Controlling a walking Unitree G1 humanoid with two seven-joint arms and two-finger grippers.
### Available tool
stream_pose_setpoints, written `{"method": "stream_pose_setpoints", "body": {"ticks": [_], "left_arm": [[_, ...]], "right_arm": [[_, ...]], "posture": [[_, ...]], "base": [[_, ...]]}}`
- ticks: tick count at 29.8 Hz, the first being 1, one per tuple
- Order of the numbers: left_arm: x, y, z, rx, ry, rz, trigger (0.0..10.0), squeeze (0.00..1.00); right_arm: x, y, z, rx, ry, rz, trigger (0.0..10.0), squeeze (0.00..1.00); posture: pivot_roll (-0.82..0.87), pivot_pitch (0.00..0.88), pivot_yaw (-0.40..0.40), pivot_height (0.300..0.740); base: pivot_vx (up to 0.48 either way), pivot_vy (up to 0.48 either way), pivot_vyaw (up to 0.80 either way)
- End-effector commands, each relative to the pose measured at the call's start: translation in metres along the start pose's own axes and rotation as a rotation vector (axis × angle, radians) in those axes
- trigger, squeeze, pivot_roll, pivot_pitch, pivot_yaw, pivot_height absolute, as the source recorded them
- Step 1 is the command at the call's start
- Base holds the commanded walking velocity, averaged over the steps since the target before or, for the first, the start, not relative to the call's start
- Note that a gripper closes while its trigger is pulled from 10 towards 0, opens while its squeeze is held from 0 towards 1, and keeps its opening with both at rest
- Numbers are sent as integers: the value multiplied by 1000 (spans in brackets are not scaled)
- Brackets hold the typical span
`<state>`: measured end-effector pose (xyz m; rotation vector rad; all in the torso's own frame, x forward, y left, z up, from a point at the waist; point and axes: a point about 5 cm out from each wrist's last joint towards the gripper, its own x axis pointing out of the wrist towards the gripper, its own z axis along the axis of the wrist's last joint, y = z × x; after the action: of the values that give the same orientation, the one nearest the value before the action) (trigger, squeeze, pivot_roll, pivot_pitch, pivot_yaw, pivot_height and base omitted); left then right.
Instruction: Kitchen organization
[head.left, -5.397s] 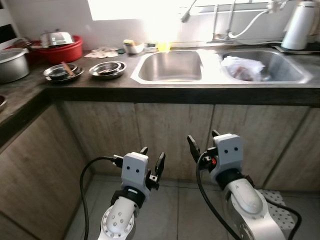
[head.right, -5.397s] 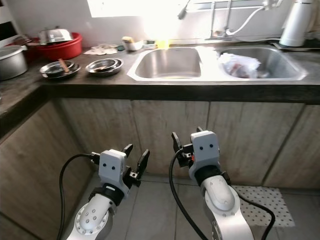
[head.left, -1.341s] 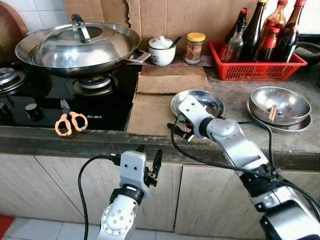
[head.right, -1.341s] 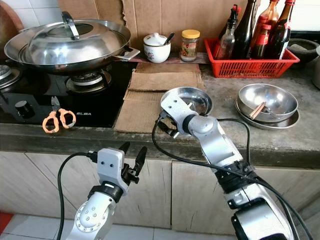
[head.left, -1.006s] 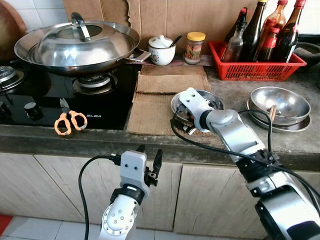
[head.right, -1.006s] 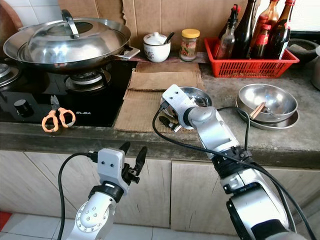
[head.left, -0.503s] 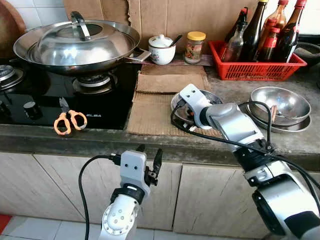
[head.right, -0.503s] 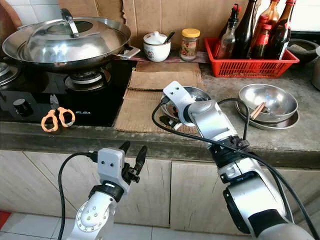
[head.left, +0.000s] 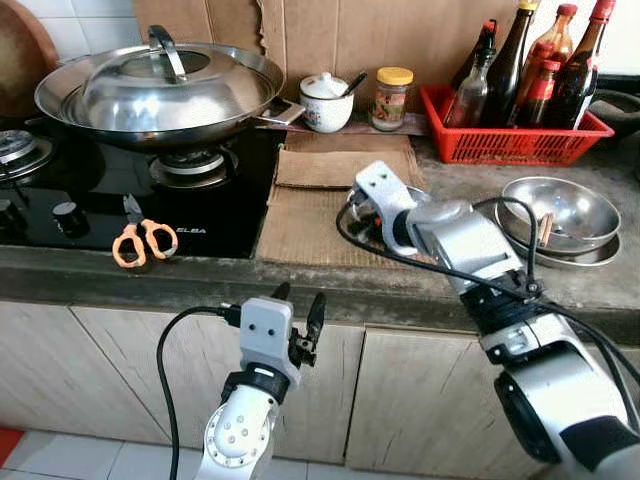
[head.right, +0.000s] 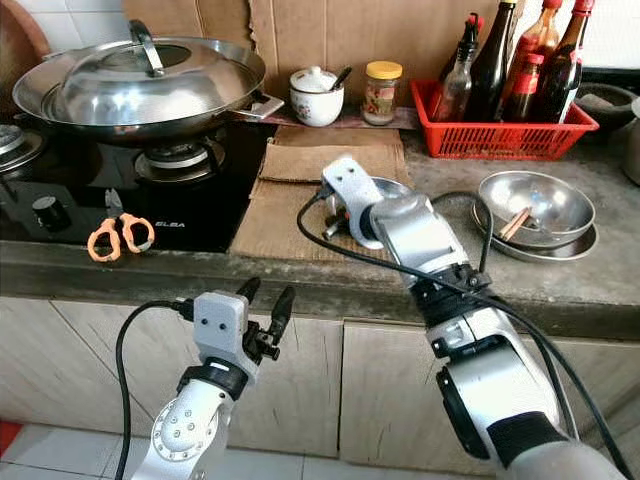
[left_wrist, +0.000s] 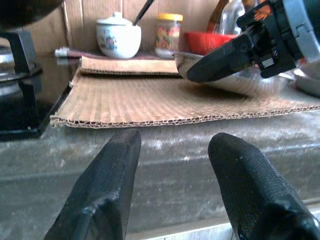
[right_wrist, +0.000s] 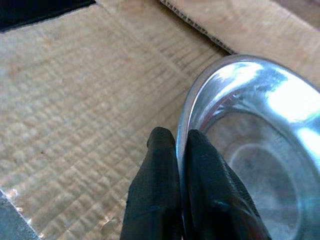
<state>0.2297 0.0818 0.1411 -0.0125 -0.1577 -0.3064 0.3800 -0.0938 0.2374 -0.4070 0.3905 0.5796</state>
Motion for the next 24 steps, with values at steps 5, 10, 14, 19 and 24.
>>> {"method": "stream_pose_setpoints", "body": {"ticks": [5, 10, 14, 19, 24], "left_arm": [[0, 1, 1, 6, 6, 8, 10000, 0], [0, 2, -1, -6, 28, 19, 10000, 0], [1, 3, -2, -5, 27, 23, 10000, 0], [4, 6, -2, -1, 21, 34, 10000, 0], [6, 8, 0, 8, 10, 48, 10000, 0]], "right_arm": [[1, 5, -9, 104, -47, 9, 0, 0], [-6, 11, 6, 135, -267, -18, 0, 0], [-12, 18, 11, 163, -398, -24, 0, 0], [-27, 30, 10, 183, -603, -81, 0, 0], [-44, 44, 0, 192, -719, -154, 0, 0]], "posture": [[54, 40, -42, 740], [54, 40, -40, 740], [51, 38, -36, 740], [45, 31, -26, 740], [42, 28, -18, 740]], "base": [[0, 0, 0], [0, 0, 0], [0, 0, 0], [0, 0, 0], [0, 0, 0]]}}
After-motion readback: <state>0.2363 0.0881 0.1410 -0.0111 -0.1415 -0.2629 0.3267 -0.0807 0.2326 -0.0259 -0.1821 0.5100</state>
